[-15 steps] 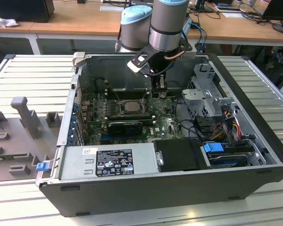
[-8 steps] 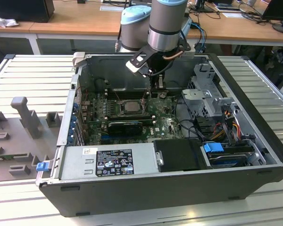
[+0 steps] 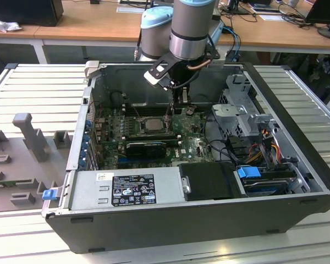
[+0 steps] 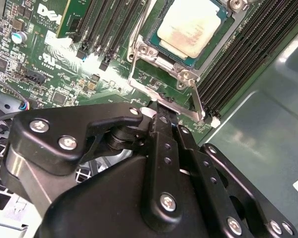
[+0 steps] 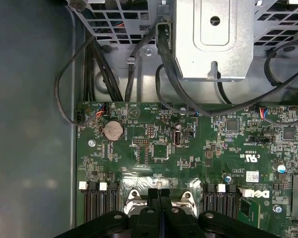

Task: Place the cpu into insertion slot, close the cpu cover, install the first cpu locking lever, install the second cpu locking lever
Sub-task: 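Close the cpu cover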

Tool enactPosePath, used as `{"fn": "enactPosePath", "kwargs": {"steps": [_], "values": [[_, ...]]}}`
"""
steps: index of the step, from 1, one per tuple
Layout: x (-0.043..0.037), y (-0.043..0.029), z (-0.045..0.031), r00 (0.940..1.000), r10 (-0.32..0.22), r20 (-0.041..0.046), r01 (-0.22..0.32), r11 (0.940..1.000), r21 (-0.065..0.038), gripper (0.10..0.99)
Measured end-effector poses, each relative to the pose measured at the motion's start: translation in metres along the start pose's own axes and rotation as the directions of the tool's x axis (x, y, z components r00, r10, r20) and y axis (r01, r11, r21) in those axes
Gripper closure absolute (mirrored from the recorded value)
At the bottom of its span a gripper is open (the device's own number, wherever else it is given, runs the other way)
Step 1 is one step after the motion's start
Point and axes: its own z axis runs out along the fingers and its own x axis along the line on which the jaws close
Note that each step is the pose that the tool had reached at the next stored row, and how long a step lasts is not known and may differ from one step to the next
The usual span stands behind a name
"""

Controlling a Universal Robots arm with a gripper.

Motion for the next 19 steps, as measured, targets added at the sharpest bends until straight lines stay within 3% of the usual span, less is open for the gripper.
{"fn": "enactPosePath", "kwargs": {"steps": [19], "values": [[0.0001, -0.0061, 0.0, 1.0, 0.0, 0.0, 0.0, 1.0, 0.0, 0.98]]}}
